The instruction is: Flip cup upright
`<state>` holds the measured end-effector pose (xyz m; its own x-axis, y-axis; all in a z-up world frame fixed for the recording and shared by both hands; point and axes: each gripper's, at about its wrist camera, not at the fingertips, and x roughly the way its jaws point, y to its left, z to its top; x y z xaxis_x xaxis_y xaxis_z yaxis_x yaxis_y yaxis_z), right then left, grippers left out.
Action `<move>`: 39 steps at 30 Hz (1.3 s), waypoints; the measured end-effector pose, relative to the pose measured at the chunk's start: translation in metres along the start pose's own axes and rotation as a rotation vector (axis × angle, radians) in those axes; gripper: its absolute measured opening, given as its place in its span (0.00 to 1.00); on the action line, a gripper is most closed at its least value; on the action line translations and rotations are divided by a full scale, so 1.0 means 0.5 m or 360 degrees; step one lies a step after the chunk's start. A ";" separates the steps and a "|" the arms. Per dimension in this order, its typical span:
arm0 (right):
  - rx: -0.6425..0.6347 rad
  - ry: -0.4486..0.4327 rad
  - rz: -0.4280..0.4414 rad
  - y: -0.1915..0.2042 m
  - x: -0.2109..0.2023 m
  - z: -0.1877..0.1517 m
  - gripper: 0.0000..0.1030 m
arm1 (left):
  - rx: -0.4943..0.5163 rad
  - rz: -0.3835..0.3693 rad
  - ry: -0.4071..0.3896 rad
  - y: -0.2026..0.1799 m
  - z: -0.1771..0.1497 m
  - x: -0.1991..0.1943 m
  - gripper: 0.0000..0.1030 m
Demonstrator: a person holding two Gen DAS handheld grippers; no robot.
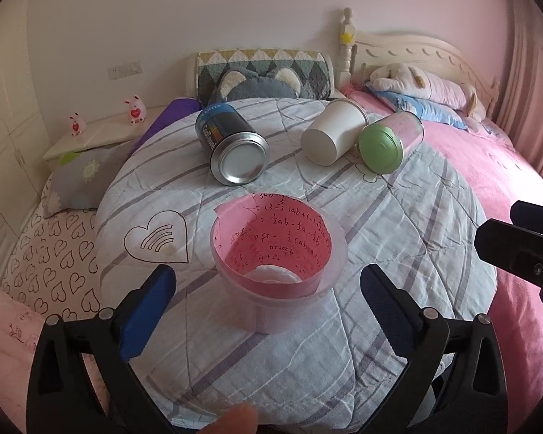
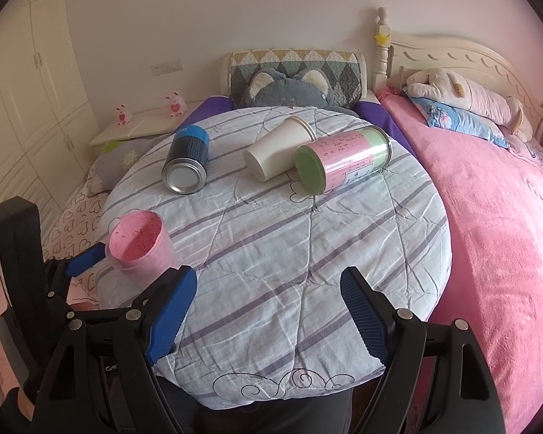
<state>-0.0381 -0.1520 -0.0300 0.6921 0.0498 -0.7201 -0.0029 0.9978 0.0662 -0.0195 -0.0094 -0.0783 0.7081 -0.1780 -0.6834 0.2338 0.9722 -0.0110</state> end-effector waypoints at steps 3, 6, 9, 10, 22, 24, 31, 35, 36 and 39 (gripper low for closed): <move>-0.0001 -0.0012 0.0006 0.002 -0.008 0.000 0.80 | 0.0005 0.0025 0.0041 -0.001 0.006 -0.008 1.00; -0.0005 -0.0027 0.0016 0.005 -0.017 0.001 0.80 | 0.0008 0.0061 0.0085 0.004 0.007 -0.022 1.00; -0.0009 -0.0046 0.0028 0.009 -0.028 0.004 0.80 | -0.0006 0.0103 0.0117 0.019 0.010 -0.048 1.00; -0.0010 -0.0054 0.0033 0.010 -0.031 0.006 0.80 | -0.0017 0.0117 0.0127 0.026 0.012 -0.059 1.00; -0.0110 -0.0088 0.0038 0.053 -0.081 0.010 0.80 | -0.0128 0.0268 0.0227 0.085 0.022 -0.175 1.00; -0.0117 -0.0080 0.0035 0.059 -0.087 0.005 0.80 | -0.0139 0.0291 0.0228 0.088 0.022 -0.190 1.00; -0.0111 -0.0075 0.0029 0.062 -0.095 -0.002 0.80 | -0.0123 0.0312 0.0226 0.077 0.019 -0.224 1.00; -0.0111 -0.0076 0.0025 0.062 -0.096 -0.005 0.80 | -0.0124 0.0311 0.0225 0.072 0.018 -0.228 1.00; -0.0109 -0.0077 0.0025 0.062 -0.097 -0.005 0.80 | -0.0125 0.0311 0.0227 0.071 0.017 -0.229 1.00; -0.0112 -0.0075 0.0026 0.062 -0.097 -0.006 0.80 | -0.0120 0.0321 0.0222 0.068 0.018 -0.232 1.00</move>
<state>-0.0737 -0.1232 0.0047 0.7247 0.0656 -0.6859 -0.0640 0.9976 0.0277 -0.0878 0.0432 0.0072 0.6353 0.0382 -0.7713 0.0432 0.9955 0.0849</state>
